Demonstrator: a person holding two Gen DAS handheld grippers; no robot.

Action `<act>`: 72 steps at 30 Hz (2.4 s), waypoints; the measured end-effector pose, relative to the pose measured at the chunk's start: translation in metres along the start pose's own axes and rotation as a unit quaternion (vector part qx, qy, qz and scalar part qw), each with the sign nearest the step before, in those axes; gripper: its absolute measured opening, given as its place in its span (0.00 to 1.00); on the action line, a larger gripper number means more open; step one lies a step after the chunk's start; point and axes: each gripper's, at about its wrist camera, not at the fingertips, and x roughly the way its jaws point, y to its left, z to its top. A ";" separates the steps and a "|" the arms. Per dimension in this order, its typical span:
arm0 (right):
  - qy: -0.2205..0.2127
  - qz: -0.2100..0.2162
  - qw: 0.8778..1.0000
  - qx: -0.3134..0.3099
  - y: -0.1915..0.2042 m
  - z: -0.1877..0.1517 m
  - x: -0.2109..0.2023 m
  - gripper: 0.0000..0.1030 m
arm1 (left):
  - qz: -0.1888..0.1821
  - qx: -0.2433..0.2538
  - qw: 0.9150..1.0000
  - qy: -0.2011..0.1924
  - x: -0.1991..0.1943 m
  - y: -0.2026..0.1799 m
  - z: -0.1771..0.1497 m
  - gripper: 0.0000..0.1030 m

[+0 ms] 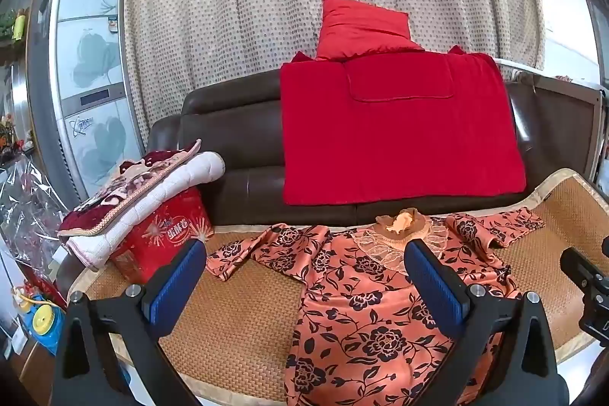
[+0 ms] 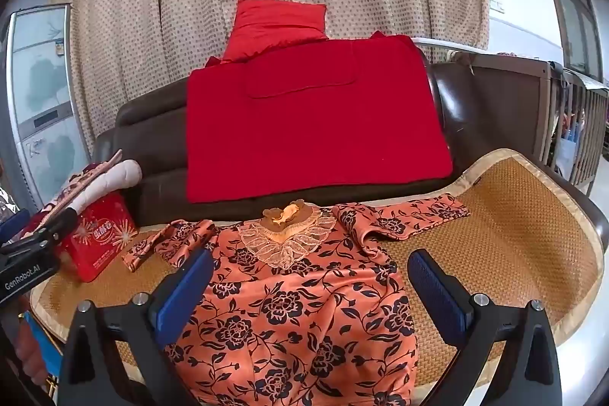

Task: Fold small clothes

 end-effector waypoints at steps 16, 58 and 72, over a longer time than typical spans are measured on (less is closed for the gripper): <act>0.002 0.004 1.000 -0.007 0.006 0.000 0.000 1.00 | 0.003 0.003 1.000 0.000 0.003 -0.002 -0.002 1.00; 0.051 0.006 0.999 0.000 0.004 -0.014 0.041 1.00 | -0.002 0.013 0.999 0.036 0.043 -0.011 -0.018 1.00; 0.090 -0.022 0.975 0.202 -0.145 -0.023 0.098 1.00 | -0.026 0.033 0.997 0.071 0.099 -0.049 -0.024 1.00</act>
